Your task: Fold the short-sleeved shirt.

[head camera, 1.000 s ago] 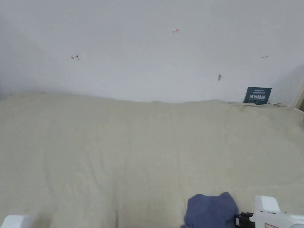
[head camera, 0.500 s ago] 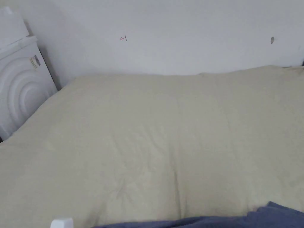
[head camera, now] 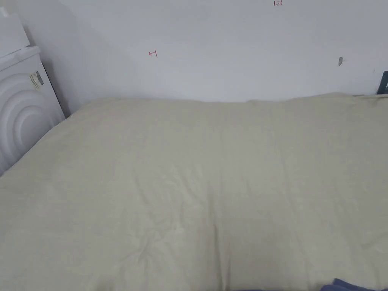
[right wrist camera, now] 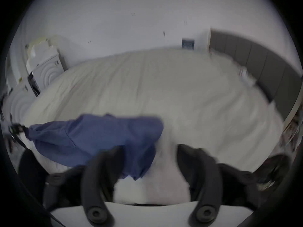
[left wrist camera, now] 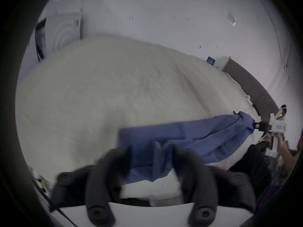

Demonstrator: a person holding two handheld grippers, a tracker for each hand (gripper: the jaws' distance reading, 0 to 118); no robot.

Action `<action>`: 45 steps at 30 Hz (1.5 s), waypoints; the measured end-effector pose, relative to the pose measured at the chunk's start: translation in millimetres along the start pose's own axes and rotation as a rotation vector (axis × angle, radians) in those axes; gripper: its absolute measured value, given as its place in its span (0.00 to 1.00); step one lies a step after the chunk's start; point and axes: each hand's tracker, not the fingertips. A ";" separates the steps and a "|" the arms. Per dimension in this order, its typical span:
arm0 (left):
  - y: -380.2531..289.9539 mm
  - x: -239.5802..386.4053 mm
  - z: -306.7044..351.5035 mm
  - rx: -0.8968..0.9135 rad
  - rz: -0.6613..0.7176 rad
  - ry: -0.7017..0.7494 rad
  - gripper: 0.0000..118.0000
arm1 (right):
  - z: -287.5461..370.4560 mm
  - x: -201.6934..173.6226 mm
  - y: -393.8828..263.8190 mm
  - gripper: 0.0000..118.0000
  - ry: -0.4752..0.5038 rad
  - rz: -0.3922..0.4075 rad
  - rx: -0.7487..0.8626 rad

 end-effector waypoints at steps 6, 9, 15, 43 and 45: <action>44.0 40.3 105.9 0.390 -0.034 0.003 0.83 | 114.9 -38.0 42.9 0.91 0.084 -0.001 0.563; 54.1 68.7 131.0 0.511 -0.023 -0.019 0.96 | 135.8 -56.4 62.6 0.99 0.244 -0.136 0.552; 57.9 121.4 138.6 0.589 -0.021 -0.087 0.99 | 136.5 -83.5 65.5 0.99 0.214 -0.120 0.561; 4.9 -6.5 47.4 0.184 0.303 -0.162 0.05 | 108.8 -130.2 13.7 0.01 0.276 -0.020 0.318; 5.5 -33.7 19.7 0.118 0.360 -0.217 0.20 | 105.2 -129.8 13.1 0.01 0.279 -0.033 0.298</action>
